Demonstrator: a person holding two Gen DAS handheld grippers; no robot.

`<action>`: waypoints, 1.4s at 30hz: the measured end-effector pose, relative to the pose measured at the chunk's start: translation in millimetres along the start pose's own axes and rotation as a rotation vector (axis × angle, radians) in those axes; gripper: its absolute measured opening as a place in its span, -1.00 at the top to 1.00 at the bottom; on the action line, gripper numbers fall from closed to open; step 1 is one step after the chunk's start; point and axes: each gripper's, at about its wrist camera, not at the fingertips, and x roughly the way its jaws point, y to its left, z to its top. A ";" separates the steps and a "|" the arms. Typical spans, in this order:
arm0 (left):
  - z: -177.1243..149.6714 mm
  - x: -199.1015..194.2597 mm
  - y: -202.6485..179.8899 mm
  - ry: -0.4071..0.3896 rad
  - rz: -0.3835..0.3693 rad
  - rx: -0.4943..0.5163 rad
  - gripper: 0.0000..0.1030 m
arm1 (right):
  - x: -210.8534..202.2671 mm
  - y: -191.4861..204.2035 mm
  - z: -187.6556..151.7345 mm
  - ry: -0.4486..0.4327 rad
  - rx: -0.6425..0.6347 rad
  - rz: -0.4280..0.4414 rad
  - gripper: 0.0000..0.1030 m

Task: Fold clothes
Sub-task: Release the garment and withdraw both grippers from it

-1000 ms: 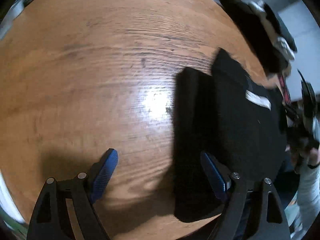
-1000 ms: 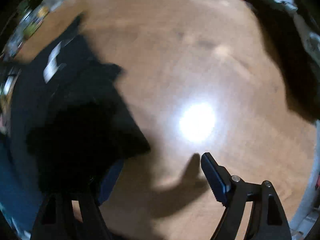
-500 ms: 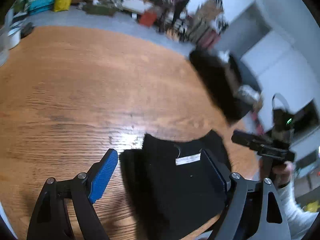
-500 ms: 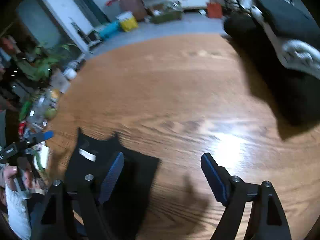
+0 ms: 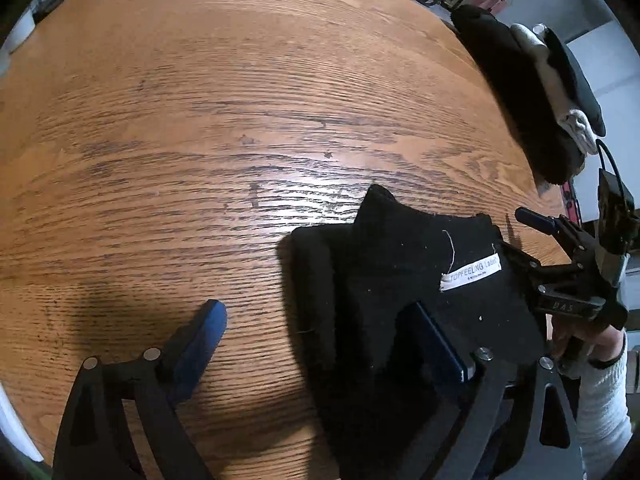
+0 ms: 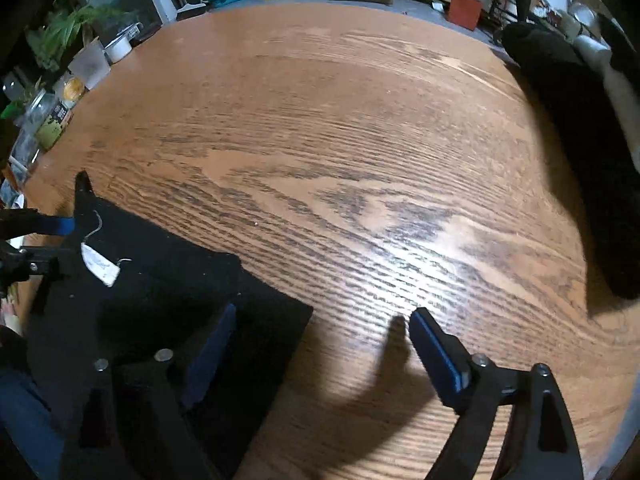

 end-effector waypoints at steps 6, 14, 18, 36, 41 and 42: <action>-28.1 -39.0 -2.1 -0.107 -0.017 0.045 -0.81 | -30.6 -18.2 -4.6 -0.014 0.113 0.157 -0.49; -70.7 -35.8 -54.6 -0.176 0.101 0.167 -0.81 | -72.1 8.9 -55.3 -0.070 0.066 0.171 -0.61; -76.9 -16.5 -64.9 -0.113 0.142 0.194 -0.81 | -54.2 13.4 -69.9 -0.038 0.080 0.167 -0.63; -97.3 -35.0 -54.6 -0.149 0.260 0.256 -1.00 | -18.0 30.6 -56.7 0.028 0.086 0.158 -0.88; -104.0 -38.6 -51.3 -0.157 0.277 0.265 -1.00 | -49.3 33.4 -61.0 -0.038 0.122 0.239 -0.35; -103.5 -37.8 -52.2 -0.158 0.280 0.268 -1.00 | -58.6 36.5 -64.5 -0.069 0.120 0.242 -0.31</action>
